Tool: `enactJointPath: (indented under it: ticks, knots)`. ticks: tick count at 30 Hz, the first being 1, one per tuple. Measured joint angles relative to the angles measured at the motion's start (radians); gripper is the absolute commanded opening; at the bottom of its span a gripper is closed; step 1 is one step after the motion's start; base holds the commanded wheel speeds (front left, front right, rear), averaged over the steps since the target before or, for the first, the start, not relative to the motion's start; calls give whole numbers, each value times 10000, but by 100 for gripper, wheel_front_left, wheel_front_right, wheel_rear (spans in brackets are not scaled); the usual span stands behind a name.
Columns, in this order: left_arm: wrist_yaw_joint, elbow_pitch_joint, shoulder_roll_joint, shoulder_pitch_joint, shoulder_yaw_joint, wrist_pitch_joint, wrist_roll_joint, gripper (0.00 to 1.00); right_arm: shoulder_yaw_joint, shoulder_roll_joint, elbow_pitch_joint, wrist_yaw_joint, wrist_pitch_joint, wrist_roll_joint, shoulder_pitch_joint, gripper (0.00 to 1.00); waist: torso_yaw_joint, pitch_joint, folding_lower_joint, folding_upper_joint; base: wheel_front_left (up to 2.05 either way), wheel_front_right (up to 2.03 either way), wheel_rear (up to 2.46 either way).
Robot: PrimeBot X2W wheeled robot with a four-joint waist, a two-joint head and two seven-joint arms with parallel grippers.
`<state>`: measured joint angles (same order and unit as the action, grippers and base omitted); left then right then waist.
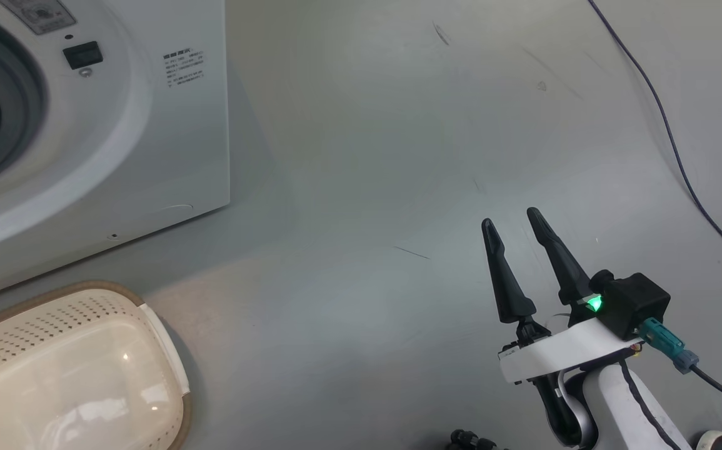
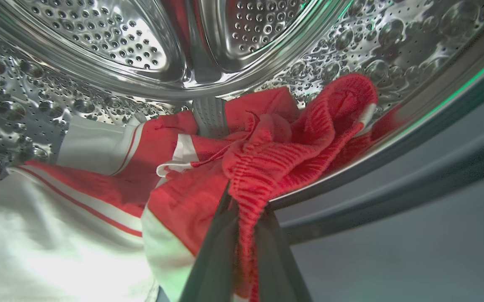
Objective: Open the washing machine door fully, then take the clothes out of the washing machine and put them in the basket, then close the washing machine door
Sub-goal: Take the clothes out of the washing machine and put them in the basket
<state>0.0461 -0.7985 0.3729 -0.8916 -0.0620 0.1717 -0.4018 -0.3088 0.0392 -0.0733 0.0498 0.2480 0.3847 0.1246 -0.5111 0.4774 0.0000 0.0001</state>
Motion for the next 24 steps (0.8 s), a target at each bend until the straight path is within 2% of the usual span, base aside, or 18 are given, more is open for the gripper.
enactJointPath:
  ticks: [13,19,24]
  knots:
    - [-619,-322,-656,312,-117,-1409,-117,0,382,8,-276,-4,48,-270,-1,100,657,-913,0,0,0,0,0]
    - [-1047,-334,-1097,695,-424,-1975,-117,0,591,19,-336,-2,50,-316,-100,100,1050,-1398,0,0,0,0,0]
    - [-1241,-303,-1549,1093,-700,-2516,-117,0,782,134,-391,4,50,-372,-301,100,1567,-1817,0,0,0,0,0]
